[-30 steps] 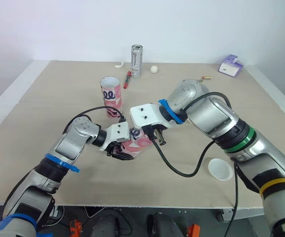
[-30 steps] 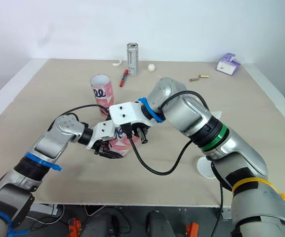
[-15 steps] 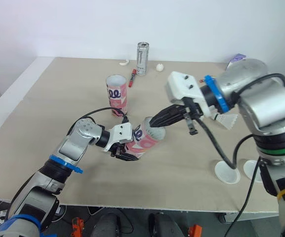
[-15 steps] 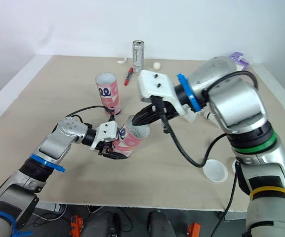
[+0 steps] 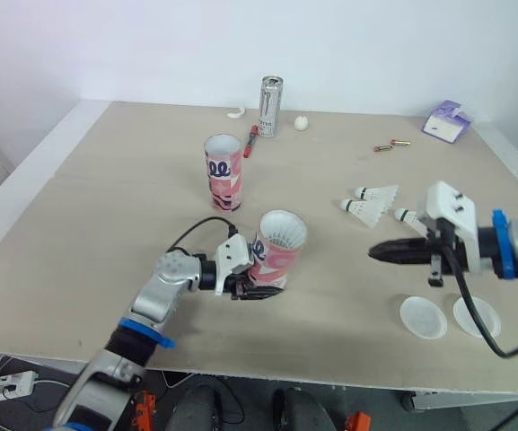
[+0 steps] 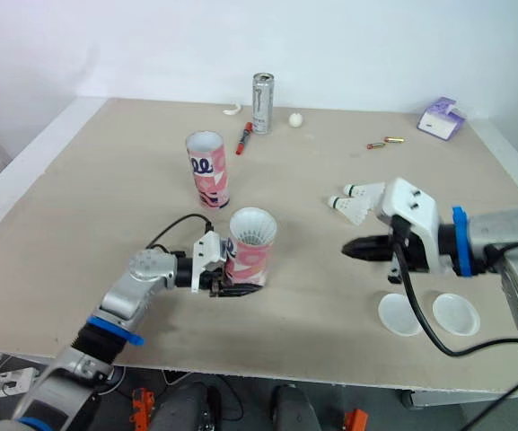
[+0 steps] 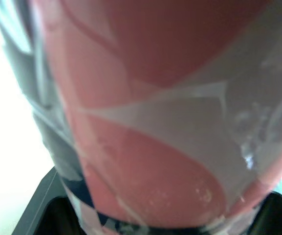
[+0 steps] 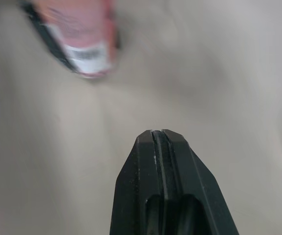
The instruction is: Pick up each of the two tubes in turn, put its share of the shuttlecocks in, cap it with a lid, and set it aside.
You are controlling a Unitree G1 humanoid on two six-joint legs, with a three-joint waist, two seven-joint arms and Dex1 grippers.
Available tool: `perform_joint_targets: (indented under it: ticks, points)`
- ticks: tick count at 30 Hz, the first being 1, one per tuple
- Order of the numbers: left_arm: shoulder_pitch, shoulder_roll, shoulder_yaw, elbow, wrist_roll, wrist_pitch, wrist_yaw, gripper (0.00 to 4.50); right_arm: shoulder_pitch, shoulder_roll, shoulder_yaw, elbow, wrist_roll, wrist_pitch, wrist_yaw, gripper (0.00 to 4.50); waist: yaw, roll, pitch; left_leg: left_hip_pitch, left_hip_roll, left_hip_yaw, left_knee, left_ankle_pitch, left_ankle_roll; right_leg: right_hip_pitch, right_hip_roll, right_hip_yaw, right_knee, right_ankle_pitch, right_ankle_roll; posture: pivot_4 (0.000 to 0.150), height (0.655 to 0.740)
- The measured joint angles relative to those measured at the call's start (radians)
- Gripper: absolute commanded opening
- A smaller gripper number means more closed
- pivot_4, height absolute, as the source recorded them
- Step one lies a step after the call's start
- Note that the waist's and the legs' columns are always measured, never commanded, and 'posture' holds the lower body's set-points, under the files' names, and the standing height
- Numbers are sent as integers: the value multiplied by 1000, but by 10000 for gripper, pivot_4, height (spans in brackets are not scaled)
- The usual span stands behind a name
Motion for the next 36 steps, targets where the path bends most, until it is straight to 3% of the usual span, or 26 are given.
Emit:
perform_joint_targets:
  ticks: [6, 9, 13, 16, 36]
  points:
    - [-39, -48, -14, 83, 2, -46, 6, 30119, 120, -43, -6, 63, -56, -127, -25, 696, -1, 0, 0, 0, 1, -1, 0, 2, 3, 0, 4, 0, 0, -2, 5, 1500, 7400]
    - [-68, -54, -27, 127, 10, -70, -11, 30119, 135, -66, 2, 136, -76, -186, -28, 10358, -2, 0, 0, 1, 1, -1, 0, 2, 4, 1, 4, 0, 0, -2, 5, 1500, 7400]
    - [-82, -62, -33, 145, 7, -68, -41, 30119, 136, -111, 22, 215, -107, -241, -18, 27437, -3, 0, 0, 1, 1, -1, 0, 2, 4, 1, 4, 0, 0, -2, 5, 1500, 7400]
    - [-84, -61, -33, 153, 7, -73, -64, 30119, 136, -127, 55, 276, -140, -297, -17, 43634, -3, 0, 0, 1, 1, -1, 0, 0, 7, 1, 4, 1, 0, -2, 2, 1500, 7400]
    - [-84, -55, -31, 200, 9, -154, -88, 30119, 32, -148, 281, 343, -224, -256, -13, 44587, -4, 1, 0, 2, 1, -1, 0, 0, 8, 1, 5, 0, 0, -3, 2, 1500, 7400]
